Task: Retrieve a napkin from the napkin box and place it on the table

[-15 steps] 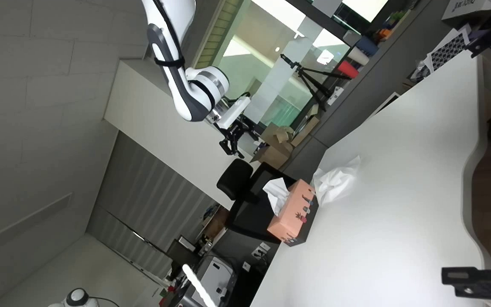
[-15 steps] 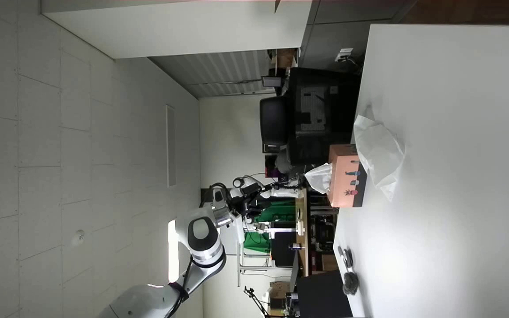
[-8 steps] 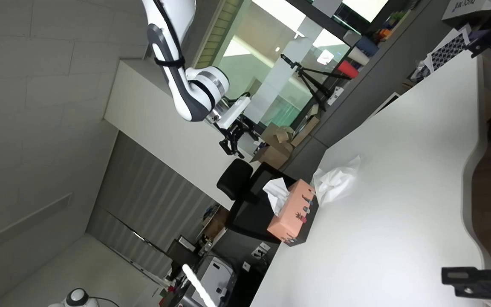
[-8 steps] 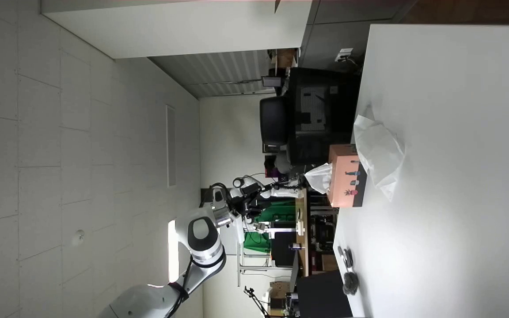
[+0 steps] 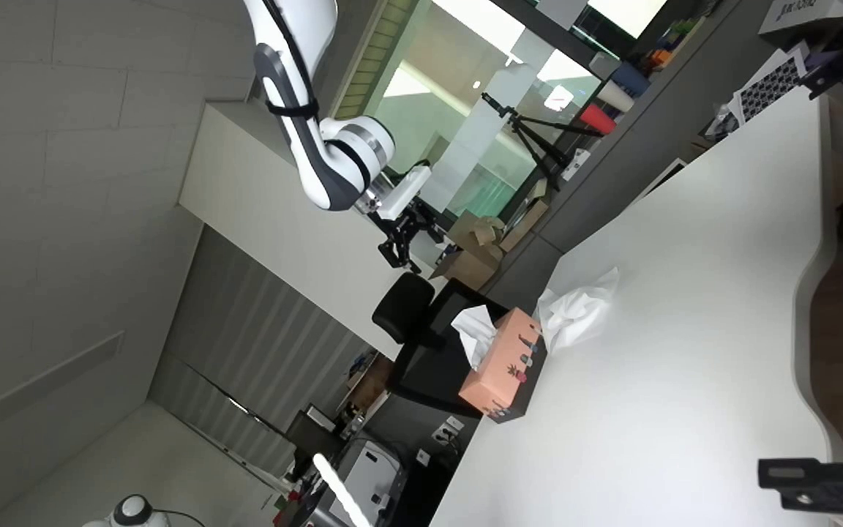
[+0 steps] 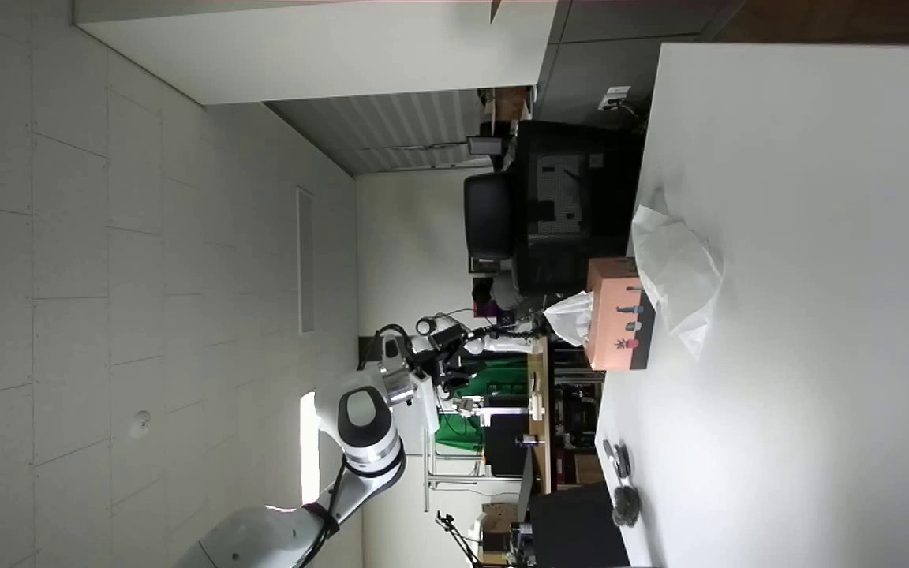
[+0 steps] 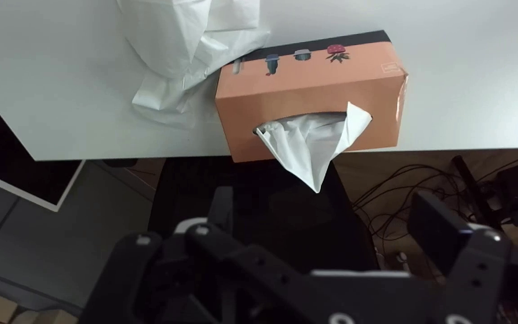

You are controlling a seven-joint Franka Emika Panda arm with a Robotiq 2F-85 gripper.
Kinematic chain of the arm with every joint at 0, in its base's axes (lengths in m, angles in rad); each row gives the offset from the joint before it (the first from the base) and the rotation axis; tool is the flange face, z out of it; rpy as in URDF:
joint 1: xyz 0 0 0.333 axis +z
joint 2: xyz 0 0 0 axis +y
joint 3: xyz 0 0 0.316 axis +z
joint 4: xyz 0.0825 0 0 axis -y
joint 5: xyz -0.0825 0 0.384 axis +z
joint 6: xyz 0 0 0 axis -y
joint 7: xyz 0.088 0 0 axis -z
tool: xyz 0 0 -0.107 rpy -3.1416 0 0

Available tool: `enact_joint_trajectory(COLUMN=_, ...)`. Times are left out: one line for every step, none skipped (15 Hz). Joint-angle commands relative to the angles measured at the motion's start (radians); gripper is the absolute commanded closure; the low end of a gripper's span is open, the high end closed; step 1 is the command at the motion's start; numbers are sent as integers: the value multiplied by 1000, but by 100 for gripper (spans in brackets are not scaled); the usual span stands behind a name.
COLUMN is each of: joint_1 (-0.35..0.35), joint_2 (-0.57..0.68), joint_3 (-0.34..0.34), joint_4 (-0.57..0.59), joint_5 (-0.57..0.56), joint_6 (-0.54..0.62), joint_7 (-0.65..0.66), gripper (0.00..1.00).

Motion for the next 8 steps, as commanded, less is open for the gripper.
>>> enact_joint_trajectory(joint_1=-36, joint_2=83, joint_3=30, joint_4=129, joint_5=-15, joint_6=-56, joint_7=-206, gripper=0)
enact_joint_trajectory(joint_1=-46, joint_2=110, joint_3=37, joint_4=171, joint_5=-17, joint_6=-83, joint_7=-265, gripper=0)
enact_joint_trajectory(joint_1=-55, joint_2=141, joint_3=45, joint_4=220, joint_5=-18, joint_6=-121, joint_7=-324, gripper=0)
enact_joint_trajectory(joint_1=-64, joint_2=173, joint_3=51, joint_4=273, joint_5=-24, joint_6=-163, joint_7=-379, gripper=0)
enact_joint_trajectory(joint_1=-71, joint_2=208, joint_3=57, joint_4=331, joint_5=-31, joint_6=-212, joint_7=-432, gripper=0)
enact_joint_trajectory(joint_1=-79, joint_2=243, joint_3=65, joint_4=388, joint_5=-35, joint_6=-260, joint_7=-484, gripper=0)
enact_joint_trajectory(joint_1=-87, joint_2=274, joint_3=74, joint_4=440, joint_5=-39, joint_6=-309, joint_7=-538, gripper=0)
enact_joint_trajectory(joint_1=-92, joint_2=306, joint_3=82, joint_4=492, joint_5=-47, joint_6=-355, joint_7=-586, gripper=0)
